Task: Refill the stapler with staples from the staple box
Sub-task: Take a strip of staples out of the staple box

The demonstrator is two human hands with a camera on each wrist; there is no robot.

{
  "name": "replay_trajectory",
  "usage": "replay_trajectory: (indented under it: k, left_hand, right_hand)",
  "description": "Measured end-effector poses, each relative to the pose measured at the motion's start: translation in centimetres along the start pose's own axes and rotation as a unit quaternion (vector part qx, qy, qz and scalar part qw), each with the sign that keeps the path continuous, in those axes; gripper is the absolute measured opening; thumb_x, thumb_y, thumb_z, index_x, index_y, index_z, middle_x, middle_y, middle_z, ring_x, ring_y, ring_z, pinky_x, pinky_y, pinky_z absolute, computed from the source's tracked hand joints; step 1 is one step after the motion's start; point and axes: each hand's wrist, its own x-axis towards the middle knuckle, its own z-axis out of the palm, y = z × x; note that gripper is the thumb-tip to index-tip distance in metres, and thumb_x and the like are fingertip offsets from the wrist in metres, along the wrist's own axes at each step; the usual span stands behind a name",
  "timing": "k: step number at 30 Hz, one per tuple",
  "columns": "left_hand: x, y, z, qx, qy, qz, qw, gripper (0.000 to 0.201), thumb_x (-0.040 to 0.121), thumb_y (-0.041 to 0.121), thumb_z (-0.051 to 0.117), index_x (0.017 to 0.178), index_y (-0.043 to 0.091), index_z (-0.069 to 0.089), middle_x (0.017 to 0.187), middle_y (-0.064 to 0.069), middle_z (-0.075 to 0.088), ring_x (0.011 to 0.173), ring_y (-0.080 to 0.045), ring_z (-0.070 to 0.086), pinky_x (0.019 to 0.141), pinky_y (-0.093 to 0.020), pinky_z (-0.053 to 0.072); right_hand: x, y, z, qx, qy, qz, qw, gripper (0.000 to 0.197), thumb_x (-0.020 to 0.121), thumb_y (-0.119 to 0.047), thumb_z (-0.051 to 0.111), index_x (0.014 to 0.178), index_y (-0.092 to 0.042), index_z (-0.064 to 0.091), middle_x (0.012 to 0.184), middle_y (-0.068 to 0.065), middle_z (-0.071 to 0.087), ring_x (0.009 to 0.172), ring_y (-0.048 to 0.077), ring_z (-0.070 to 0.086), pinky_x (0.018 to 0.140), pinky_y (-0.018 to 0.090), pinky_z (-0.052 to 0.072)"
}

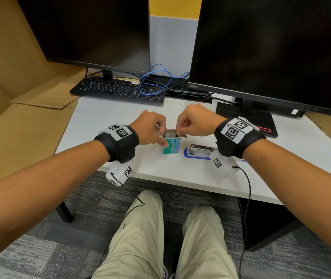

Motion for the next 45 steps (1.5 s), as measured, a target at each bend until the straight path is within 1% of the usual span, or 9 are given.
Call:
replay_trajectory:
  k: [3, 6, 15, 17, 24, 31, 38, 42, 45]
  left_hand:
    - [-0.1, 0.1, 0.0, -0.008, 0.005, -0.009, 1.0, 0.044, 0.056, 0.033, 0.091, 0.06, 0.022, 0.048, 0.089, -0.001, 0.073, 0.094, -0.024, 0.062, 0.077, -0.039, 0.056]
    - [-0.2, 0.0, -0.1, -0.025, 0.008, -0.011, 1.0, 0.046, 0.053, 0.031, 0.092, 0.058, 0.021, 0.047, 0.085, -0.002, 0.073, 0.097, -0.025, 0.065, 0.079, -0.045, 0.057]
    - [-0.4, 0.2, 0.0, -0.049, 0.015, -0.021, 0.998, 0.046, 0.053, 0.025, 0.093, 0.059, 0.019, 0.047, 0.072, -0.001, 0.065, 0.074, -0.018, 0.056, 0.058, -0.026, 0.043]
    - [-0.4, 0.1, 0.0, -0.049, 0.017, -0.015, 0.999, 0.047, 0.054, 0.024, 0.093, 0.058, 0.018, 0.046, 0.072, -0.002, 0.067, 0.075, -0.017, 0.063, 0.056, -0.024, 0.044]
    - [-0.4, -0.2, 0.1, -0.062, 0.023, -0.012, 0.998, 0.048, 0.055, 0.023, 0.092, 0.059, 0.016, 0.045, 0.079, -0.007, 0.073, 0.094, -0.017, 0.072, 0.073, -0.042, 0.061]
    - [-0.4, -0.4, 0.2, -0.052, 0.027, -0.011, 0.998, 0.049, 0.053, 0.029, 0.092, 0.056, 0.021, 0.044, 0.079, -0.008, 0.072, 0.097, -0.024, 0.068, 0.073, -0.047, 0.059]
    - [-0.5, -0.1, 0.2, -0.058, 0.024, -0.014, 0.998, 0.046, 0.058, 0.023, 0.091, 0.059, 0.017, 0.045, 0.079, -0.005, 0.072, 0.092, -0.016, 0.071, 0.067, -0.035, 0.06]
    - [-0.5, -0.1, 0.3, -0.04, 0.025, -0.013, 0.999, 0.044, 0.06, 0.025, 0.089, 0.06, 0.02, 0.045, 0.082, -0.008, 0.069, 0.08, -0.019, 0.061, 0.055, -0.023, 0.045]
    - [-0.5, -0.2, 0.5, -0.053, 0.024, -0.014, 0.998, 0.044, 0.06, 0.023, 0.09, 0.061, 0.02, 0.046, 0.085, -0.007, 0.07, 0.086, -0.023, 0.066, 0.058, -0.027, 0.053]
  right_hand:
    - [0.3, -0.5, 0.1, -0.018, 0.009, 0.005, 1.0, 0.014, 0.085, -0.028, 0.071, 0.087, -0.015, 0.076, 0.077, -0.001, 0.073, 0.067, 0.011, 0.061, 0.067, 0.027, 0.051]
    - [0.7, -1.4, 0.5, -0.033, 0.043, 0.003, 0.999, 0.012, 0.079, -0.031, 0.076, 0.082, -0.019, 0.075, 0.074, -0.005, 0.068, 0.07, 0.012, 0.054, 0.068, 0.035, 0.054]
    - [1.8, -3.3, 1.4, -0.073, 0.012, -0.013, 0.997, 0.01, 0.082, -0.025, 0.072, 0.081, -0.018, 0.079, 0.072, -0.008, 0.063, 0.08, 0.019, 0.063, 0.059, 0.021, 0.042]
    - [2.0, -3.1, 1.4, -0.087, -0.003, -0.018, 0.996, 0.015, 0.084, -0.029, 0.072, 0.089, -0.02, 0.082, 0.074, -0.009, 0.057, 0.089, 0.02, 0.06, 0.064, 0.024, 0.043]
    - [2.7, -2.2, 1.3, -0.107, -0.064, -0.005, 0.992, 0.018, 0.088, -0.031, 0.068, 0.099, -0.025, 0.081, 0.113, 0.003, 0.068, 0.113, 0.026, 0.046, 0.089, 0.04, 0.045]
    - [2.4, -2.0, 1.3, -0.082, -0.049, -0.039, 0.995, 0.012, 0.085, -0.029, 0.071, 0.093, -0.024, 0.08, 0.112, 0.003, 0.069, 0.106, 0.024, 0.057, 0.093, 0.045, 0.05]
    - [1.9, -0.8, 0.4, 0.02, -0.017, -0.024, 0.999, 0.011, 0.082, -0.029, 0.076, 0.09, -0.021, 0.079, 0.101, -0.001, 0.073, 0.096, 0.013, 0.062, 0.079, 0.029, 0.053]
    - [1.5, 0.0, 0.0, 0.139, 0.026, -0.005, 0.99, 0.013, 0.082, -0.02, 0.077, 0.09, -0.01, 0.078, 0.091, 0.0, 0.076, 0.084, 0.01, 0.068, 0.076, 0.02, 0.056]
    - [1.1, 0.3, -0.1, 0.209, 0.04, 0.012, 0.977, 0.013, 0.083, -0.013, 0.076, 0.093, -0.005, 0.077, 0.089, 0.004, 0.077, 0.077, 0.007, 0.07, 0.068, 0.014, 0.056]
